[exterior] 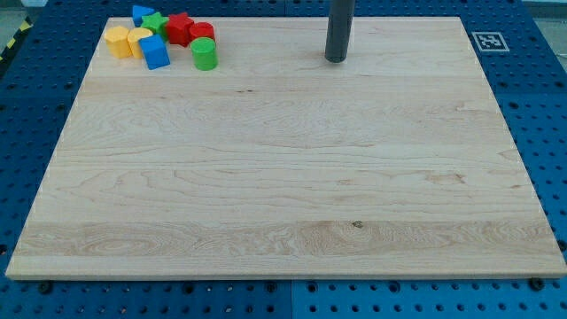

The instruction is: Point your arm to the bottom left of the yellow blocks

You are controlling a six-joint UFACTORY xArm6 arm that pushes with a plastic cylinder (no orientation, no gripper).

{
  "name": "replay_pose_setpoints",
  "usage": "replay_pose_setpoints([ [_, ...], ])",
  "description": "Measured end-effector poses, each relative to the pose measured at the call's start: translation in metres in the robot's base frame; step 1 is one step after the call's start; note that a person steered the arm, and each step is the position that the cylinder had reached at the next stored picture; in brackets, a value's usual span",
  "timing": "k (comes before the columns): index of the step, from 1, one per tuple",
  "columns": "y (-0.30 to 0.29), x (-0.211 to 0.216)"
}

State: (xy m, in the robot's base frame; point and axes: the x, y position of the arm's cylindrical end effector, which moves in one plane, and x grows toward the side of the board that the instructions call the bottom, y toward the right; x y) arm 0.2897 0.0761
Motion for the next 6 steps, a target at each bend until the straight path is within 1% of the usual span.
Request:
replay_pose_setpoints([
  [2,0.000,0.000],
  [3,-0.014,0.003],
  [4,-0.086,0.033],
  [5,-0.144,0.074],
  [6,-0.228,0.092],
])
